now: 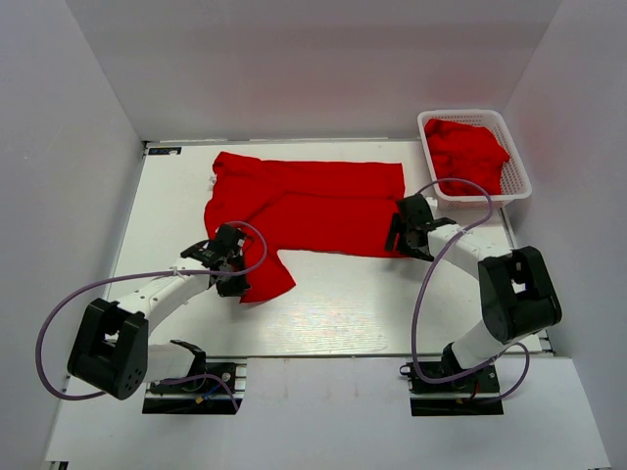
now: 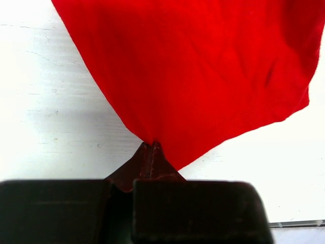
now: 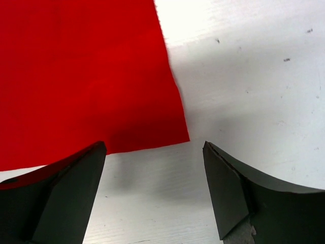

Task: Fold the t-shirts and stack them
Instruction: Grap the side of the flattened tshirt closest away from the robot with both arms, then fold the other side of the tshirt into a rectangle, then rotate the tshirt 90 degrees

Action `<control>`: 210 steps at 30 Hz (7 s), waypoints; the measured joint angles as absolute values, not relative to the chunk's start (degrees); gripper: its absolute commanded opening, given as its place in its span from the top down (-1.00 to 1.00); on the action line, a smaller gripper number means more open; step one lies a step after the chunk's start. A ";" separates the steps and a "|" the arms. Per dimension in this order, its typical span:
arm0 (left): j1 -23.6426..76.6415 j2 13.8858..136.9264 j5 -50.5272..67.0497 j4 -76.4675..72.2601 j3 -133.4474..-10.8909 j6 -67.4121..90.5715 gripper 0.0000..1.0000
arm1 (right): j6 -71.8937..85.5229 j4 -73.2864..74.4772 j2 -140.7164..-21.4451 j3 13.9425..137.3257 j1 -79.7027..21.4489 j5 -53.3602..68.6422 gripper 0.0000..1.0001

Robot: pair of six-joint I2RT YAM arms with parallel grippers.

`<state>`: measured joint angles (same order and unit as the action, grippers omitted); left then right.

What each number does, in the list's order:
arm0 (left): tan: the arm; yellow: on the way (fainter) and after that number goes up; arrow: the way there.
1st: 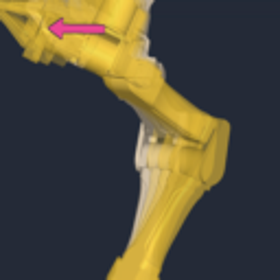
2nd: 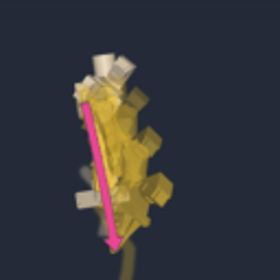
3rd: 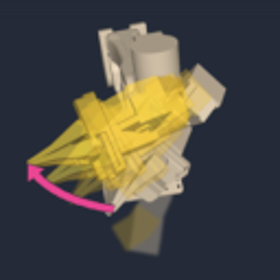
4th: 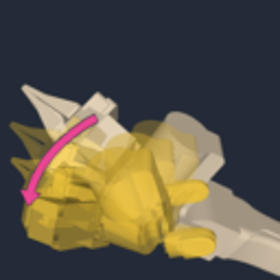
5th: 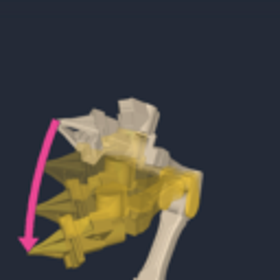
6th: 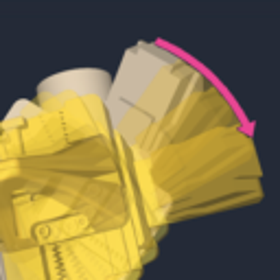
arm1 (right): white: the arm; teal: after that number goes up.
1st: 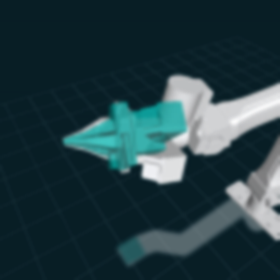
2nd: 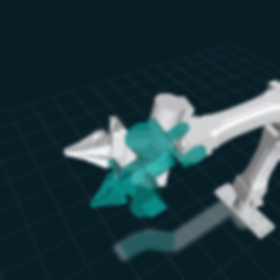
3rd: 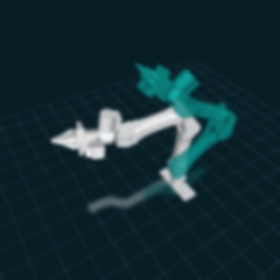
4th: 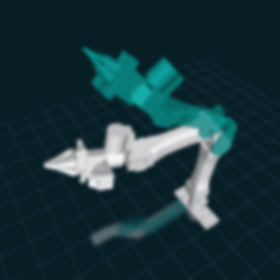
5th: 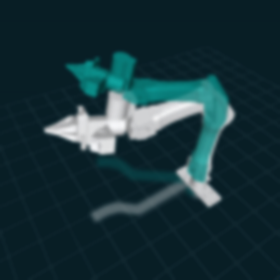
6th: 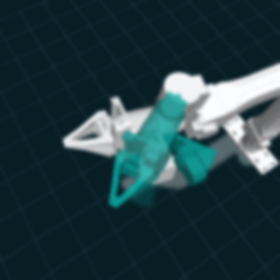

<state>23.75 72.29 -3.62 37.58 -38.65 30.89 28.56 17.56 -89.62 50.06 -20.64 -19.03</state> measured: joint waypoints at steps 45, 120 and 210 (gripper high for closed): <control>23.07 78.98 0.64 48.97 -69.25 26.09 1.00 | 24.25 27.40 -91.26 59.99 -20.21 -17.19 1.00; 8.27 121.71 -4.84 36.03 -106.69 7.31 -1.00 | 7.92 34.00 -115.44 97.86 -16.27 -3.90 -0.81; 8.95 117.16 10.61 23.86 -131.39 17.72 -1.00 | 3.42 26.46 -98.28 87.66 -65.78 10.15 -0.81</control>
<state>8.95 117.16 10.61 23.86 -131.39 17.72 3.42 26.46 -98.28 87.66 -65.78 10.15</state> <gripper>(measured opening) 0.997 0.904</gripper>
